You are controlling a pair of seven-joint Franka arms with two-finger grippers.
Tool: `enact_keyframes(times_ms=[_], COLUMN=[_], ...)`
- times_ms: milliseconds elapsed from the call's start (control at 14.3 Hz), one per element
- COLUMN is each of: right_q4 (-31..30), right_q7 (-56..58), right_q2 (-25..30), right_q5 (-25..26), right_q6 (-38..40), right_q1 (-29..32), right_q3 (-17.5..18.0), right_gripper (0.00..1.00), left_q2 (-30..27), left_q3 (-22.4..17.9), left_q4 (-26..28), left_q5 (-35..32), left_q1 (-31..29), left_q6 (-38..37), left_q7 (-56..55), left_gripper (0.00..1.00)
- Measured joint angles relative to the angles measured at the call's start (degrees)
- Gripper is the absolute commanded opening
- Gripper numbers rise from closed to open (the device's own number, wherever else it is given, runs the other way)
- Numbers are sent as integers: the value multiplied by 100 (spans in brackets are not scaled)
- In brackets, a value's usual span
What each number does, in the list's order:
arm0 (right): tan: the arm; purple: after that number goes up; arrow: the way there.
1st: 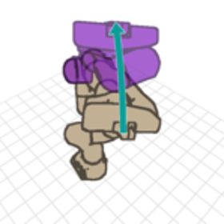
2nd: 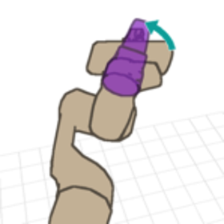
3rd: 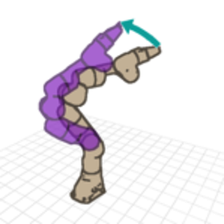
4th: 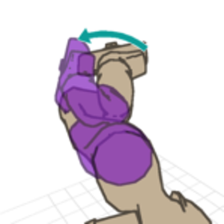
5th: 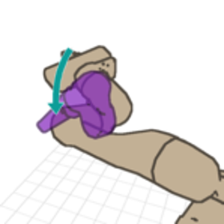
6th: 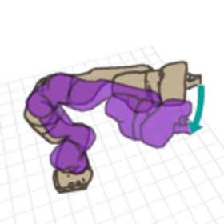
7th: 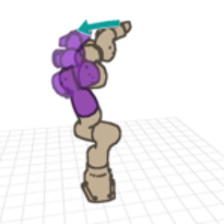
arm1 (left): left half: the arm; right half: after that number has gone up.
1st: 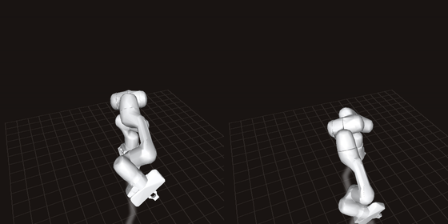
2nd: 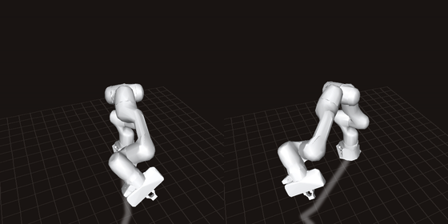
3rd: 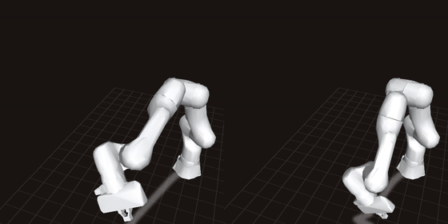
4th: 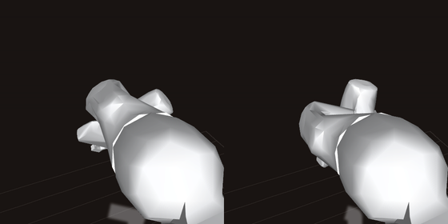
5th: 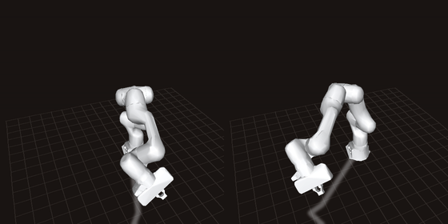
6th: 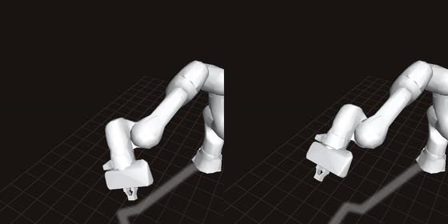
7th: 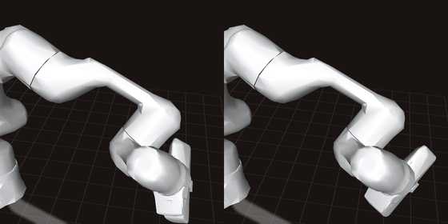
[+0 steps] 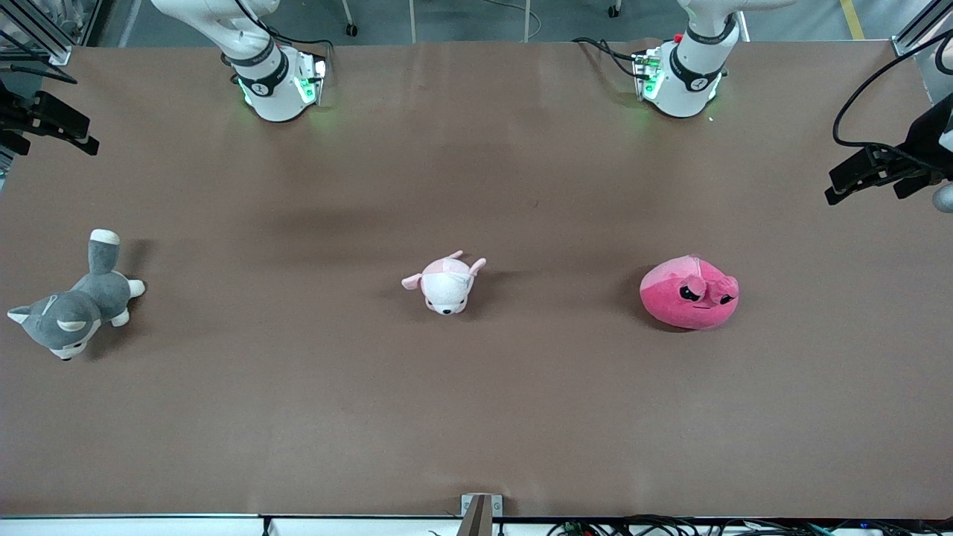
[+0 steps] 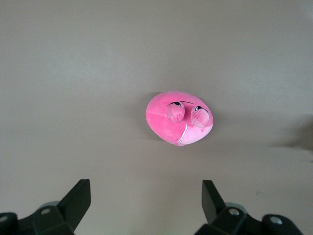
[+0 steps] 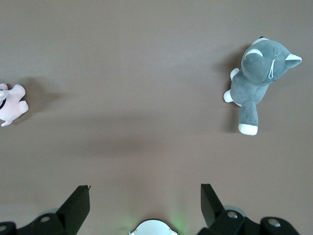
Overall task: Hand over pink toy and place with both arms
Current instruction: 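Move the left gripper out toward the pink round plush, then lower the open left gripper onto the pink plush's ears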
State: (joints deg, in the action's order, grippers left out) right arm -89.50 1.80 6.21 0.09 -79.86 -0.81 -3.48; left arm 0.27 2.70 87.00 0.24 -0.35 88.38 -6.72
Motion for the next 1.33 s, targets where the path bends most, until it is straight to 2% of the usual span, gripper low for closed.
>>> enact_keyframes(times_ms=[558, 1047, 1326], right_q4=[-1, 6, 49], right_q7=[0, 0, 0], right_q2=[0, 0, 0], right_q5=[-16, -18, -18], right_q6=[1, -4, -28], right_q1=[0, 7, 14], right_q3=[0, -5, -14], right_gripper=[100, 100, 100], left_q2=[64, 685, 1267], left_q3=[-1, -9, 15], left_q4=[6, 10, 16], left_q5=[24, 24, 25], left_q1=[0, 0, 59], left_q6=[34, 100, 265], left_q7=[0, 0, 0], left_gripper=[100, 100, 100])
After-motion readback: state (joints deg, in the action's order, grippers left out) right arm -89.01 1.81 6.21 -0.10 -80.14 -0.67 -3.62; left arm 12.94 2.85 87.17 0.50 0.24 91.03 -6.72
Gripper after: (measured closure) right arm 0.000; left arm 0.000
